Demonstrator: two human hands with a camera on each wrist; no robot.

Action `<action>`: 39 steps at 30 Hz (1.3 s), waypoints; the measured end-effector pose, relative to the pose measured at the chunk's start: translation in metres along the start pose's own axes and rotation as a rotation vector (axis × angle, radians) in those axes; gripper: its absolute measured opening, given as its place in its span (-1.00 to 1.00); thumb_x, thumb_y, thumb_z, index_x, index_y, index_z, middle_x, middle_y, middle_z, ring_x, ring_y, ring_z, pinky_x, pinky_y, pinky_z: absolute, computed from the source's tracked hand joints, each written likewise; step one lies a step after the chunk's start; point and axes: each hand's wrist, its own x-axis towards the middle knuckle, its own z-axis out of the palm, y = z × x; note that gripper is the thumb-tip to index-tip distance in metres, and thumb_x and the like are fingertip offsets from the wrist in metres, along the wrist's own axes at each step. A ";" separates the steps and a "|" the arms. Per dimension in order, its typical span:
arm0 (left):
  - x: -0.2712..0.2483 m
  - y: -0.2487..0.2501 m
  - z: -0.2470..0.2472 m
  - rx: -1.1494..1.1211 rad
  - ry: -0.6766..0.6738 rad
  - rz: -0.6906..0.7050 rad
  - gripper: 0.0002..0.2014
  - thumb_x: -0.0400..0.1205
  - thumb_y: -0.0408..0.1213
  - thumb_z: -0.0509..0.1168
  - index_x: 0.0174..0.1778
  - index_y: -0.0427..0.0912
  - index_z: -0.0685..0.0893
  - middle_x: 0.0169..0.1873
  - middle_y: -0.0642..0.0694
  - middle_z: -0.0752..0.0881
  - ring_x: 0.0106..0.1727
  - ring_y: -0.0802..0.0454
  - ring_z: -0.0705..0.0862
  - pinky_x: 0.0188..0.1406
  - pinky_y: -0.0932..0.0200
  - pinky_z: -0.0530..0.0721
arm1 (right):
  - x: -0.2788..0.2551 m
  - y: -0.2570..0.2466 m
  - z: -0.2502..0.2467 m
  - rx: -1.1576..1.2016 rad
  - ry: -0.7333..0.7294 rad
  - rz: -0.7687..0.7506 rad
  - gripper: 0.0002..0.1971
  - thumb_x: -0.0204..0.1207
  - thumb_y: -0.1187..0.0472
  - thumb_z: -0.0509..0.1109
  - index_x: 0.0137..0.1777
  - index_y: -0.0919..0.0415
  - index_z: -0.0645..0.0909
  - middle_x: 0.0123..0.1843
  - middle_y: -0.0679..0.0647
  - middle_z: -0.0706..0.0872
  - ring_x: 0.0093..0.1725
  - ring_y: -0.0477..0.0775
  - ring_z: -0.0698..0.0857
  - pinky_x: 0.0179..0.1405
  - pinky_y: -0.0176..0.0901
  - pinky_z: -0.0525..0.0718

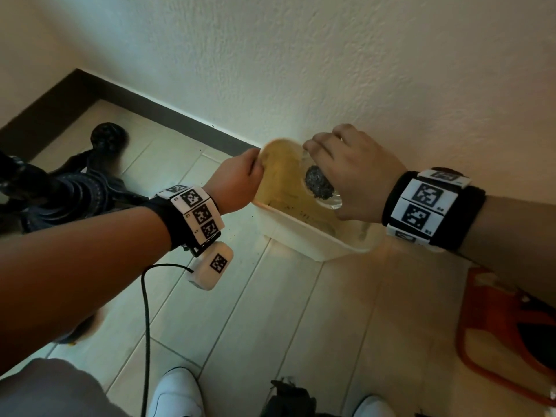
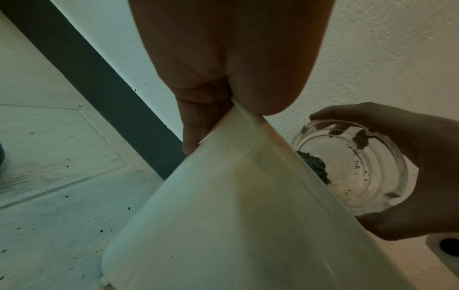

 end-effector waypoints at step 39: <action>0.000 -0.002 0.003 0.009 0.033 0.012 -0.63 0.82 -0.15 0.00 0.33 -0.21 0.64 -0.12 -0.01 0.72 -0.14 0.00 0.67 -0.32 0.39 0.47 | -0.009 0.000 0.039 -0.004 0.155 -0.130 -0.39 0.69 0.23 -0.29 0.62 0.41 0.33 0.51 0.42 0.52 0.29 0.57 0.54 0.06 0.36 0.66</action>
